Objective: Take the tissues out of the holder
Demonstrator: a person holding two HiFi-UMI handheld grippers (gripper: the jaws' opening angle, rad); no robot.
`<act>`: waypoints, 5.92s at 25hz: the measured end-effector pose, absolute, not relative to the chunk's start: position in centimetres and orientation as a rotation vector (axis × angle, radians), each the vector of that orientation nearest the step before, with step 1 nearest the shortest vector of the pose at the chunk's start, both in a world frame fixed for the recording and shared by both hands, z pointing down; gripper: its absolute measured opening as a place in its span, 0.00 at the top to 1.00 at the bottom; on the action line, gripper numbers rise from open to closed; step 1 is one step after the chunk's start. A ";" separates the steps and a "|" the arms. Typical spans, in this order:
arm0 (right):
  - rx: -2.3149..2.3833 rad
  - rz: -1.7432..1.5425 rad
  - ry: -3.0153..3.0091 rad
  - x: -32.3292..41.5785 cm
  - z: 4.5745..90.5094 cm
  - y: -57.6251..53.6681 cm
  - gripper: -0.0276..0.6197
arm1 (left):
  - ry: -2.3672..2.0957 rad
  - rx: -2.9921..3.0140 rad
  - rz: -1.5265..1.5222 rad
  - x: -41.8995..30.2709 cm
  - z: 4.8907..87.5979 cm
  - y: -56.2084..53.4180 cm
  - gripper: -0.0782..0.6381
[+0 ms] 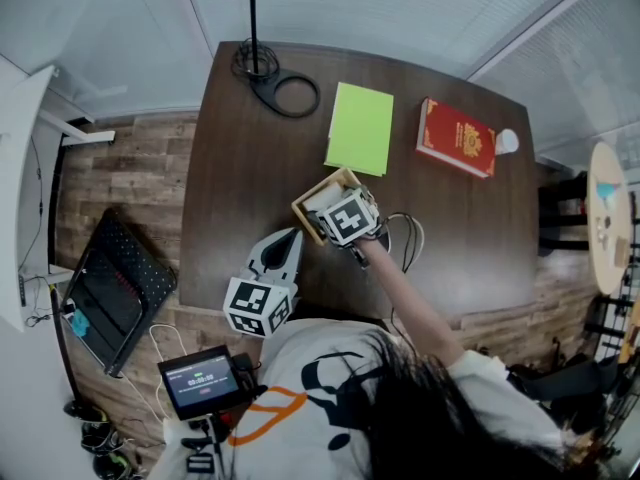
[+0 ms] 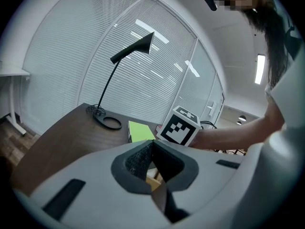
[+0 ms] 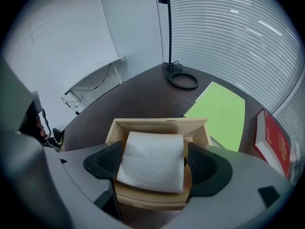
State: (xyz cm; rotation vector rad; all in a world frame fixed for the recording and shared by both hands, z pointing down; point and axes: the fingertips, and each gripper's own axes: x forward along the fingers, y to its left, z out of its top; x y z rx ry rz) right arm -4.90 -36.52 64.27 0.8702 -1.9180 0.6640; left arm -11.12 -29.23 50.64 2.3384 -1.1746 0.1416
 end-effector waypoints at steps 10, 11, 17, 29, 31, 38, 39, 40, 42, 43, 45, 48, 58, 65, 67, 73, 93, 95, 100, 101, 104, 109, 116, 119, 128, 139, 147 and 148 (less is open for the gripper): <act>0.805 0.756 -1.733 -4.7 66.8 -36.0 0.29 | -1.190 2.328 0.143 -11.7 50.9 -29.2 0.89; 0.795 0.765 -1.716 -4.6 67.0 -36.0 0.29 | -1.193 2.326 0.143 -11.8 51.0 -29.2 0.89; 0.764 0.782 -1.667 -4.2 67.3 -36.2 0.29 | -1.210 2.320 0.137 -12.2 51.1 -29.3 0.89; 0.849 0.747 -1.858 -4.7 65.1 -36.4 0.33 | -1.219 2.332 0.132 -12.4 50.6 -28.7 0.89; 0.881 0.741 -1.886 -4.3 64.5 -36.7 0.34 | -1.214 2.336 0.135 -12.3 50.6 -28.6 0.89; 0.974 0.744 -1.974 -3.2 61.4 -36.7 0.34 | -1.211 2.343 0.140 -12.1 50.5 -28.4 0.89; 0.984 0.745 -1.987 -3.1 60.8 -36.7 0.34 | -1.207 2.346 0.141 -12.0 50.4 -28.3 0.89; 0.994 0.749 -2.002 -3.0 60.3 -36.8 0.34 | -1.203 2.350 0.142 -11.8 50.4 -28.3 0.89; 1.021 0.762 -2.036 -2.9 59.1 -36.8 0.34 | -1.193 2.359 0.145 -11.5 50.3 -28.3 0.89; 1.033 0.768 -2.052 -2.8 58.6 -36.7 0.34 | -1.187 2.363 0.147 -11.3 50.3 -28.2 0.89; 1.052 0.769 -2.077 -2.6 57.5 -36.6 0.34 | -1.175 2.371 0.150 -10.9 50.2 -28.2 0.89; 1.074 0.756 -2.098 -1.9 56.2 -36.2 0.34 | -1.163 2.380 0.154 -10.5 50.2 -28.2 0.89; 1.223 0.793 -2.100 3.7 53.6 -33.9 0.34 | -1.090 2.431 0.178 -8.0 49.8 -27.8 0.89; 1.302 0.874 -2.024 8.8 55.3 -30.8 0.34 | -1.018 2.473 0.198 -5.1 49.8 -27.4 0.89; 1.311 0.902 -2.011 9.7 55.9 -30.1 0.34 | -1.002 2.482 0.203 -4.3 49.7 -27.2 0.89; 1.310 0.947 -1.935 11.7 58.8 -28.7 0.34 | -0.990 2.492 0.219 -3.1 49.7 -26.9 0.89; 1.255 0.976 -1.861 13.2 65.6 -26.7 0.33 | -1.071 2.452 0.244 -2.2 50.2 -26.3 0.89; 1.256 0.963 -1.887 12.9 65.5 -27.0 0.33 | -1.079 2.445 0.245 -2.3 50.2 -26.3 0.89; 1.234 0.950 -1.937 12.1 64.8 -27.4 0.33 | -1.090 2.435 0.241 -2.1 50.2 -26.2 0.89; 1.224 0.950 -1.946 12.0 64.6 -27.4 0.33 | -1.092 2.434 0.240 -2.0 50.2 -26.2 0.89; 1.214 0.946 -1.983 11.8 63.6 -27.3 0.33 | -1.105 2.429 0.240 -1.7 50.2 -26.0 0.89; 1.255 0.961 -2.072 12.2 61.1 -26.6 0.33 | -1.151 2.420 0.232 -1.0 49.9 -25.3 0.89; 1.250 0.922 -2.266 11.8 57.5 -26.2 0.34 | -1.243 2.377 0.229 -0.3 49.9 -23.7 0.89; 1.230 0.916 -2.331 11.4 56.6 -25.7 0.35 | -1.280 2.350 0.241 -0.2 50.1 -22.5 0.89; 1.204 0.922 -2.419 10.0 55.4 -23.0 0.69 | -1.356 2.298 0.262 -1.4 49.9 -19.2 0.89; 1.247 0.921 -2.464 6.0 53.7 -18.6 0.91 | -1.337 2.324 0.213 -5.2 49.1 -14.6 0.89; 1.305 0.872 -2.496 -1.3 51.6 -11.4 0.91 | -1.291 2.401 0.184 -11.5 47.6 -8.5 0.89; 1.321 0.878 -2.495 -2.0 51.4 -10.2 0.91 | -1.275 2.412 0.187 -12.2 47.6 -7.4 0.89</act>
